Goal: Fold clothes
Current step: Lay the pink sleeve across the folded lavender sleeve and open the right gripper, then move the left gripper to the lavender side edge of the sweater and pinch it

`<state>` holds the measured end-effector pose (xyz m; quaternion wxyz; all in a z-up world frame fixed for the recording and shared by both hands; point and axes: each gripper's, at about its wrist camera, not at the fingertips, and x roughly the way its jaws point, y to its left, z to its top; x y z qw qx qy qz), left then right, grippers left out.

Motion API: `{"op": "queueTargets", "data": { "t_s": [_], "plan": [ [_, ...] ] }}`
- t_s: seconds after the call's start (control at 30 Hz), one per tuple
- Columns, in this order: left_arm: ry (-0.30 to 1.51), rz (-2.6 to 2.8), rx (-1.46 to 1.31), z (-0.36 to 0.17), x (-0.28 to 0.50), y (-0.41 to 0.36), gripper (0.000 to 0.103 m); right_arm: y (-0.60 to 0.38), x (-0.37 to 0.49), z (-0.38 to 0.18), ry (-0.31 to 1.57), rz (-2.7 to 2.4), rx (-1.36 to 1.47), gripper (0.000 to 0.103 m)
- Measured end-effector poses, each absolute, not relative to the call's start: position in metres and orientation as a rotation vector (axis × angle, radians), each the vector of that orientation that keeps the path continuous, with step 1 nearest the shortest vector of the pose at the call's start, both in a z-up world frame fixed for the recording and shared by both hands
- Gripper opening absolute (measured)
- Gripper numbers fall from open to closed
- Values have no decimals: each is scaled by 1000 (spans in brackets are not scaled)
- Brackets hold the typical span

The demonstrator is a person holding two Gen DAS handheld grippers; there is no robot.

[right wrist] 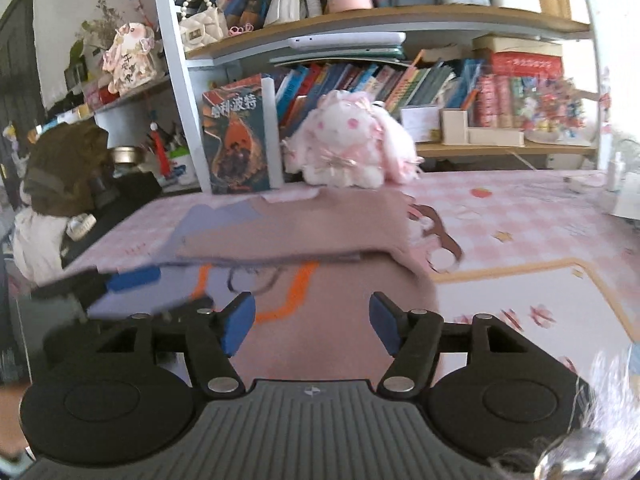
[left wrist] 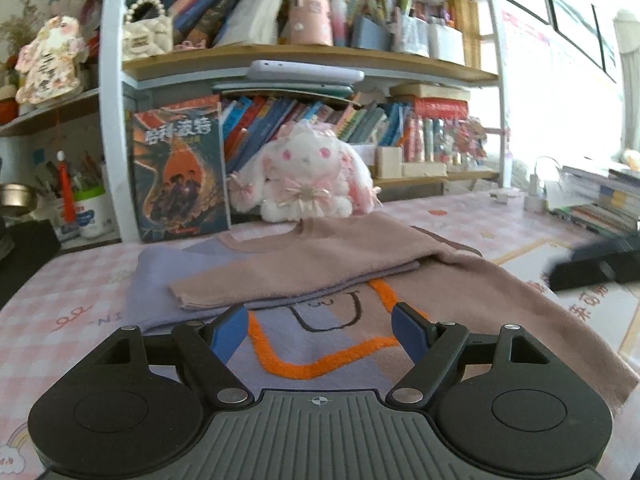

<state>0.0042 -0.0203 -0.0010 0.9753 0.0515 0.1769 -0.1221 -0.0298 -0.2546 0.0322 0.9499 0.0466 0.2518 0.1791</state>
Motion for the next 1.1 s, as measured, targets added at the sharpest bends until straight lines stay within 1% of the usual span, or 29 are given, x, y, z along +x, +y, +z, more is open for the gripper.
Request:
{"op": "queueTargets", "data": {
  "t_s": [0.17, 0.43, 0.6, 0.77, 0.97, 1.1],
  "plan": [
    [301, -214, 153, 2, -25, -21, 81, -264, -56, 22, 508, 348, 76, 67],
    [263, -228, 176, 21, -109, 2, 81, -276, -83, 7, 516, 346, 106, 76],
    [312, -107, 12, 23, -128, 47, 81, -283, -97, -1, 527, 341, 132, 76],
    [347, 6, -79, 13, -132, 82, 80, -287, -106, -7, 532, 331, 149, 76],
    [344, 48, -148, 17, -136, 96, 81, -289, -112, -12, 542, 330, 163, 75],
    [354, 52, -138, 16, -137, 95, 81, -291, -113, -12, 543, 336, 177, 75]
  ]
}}
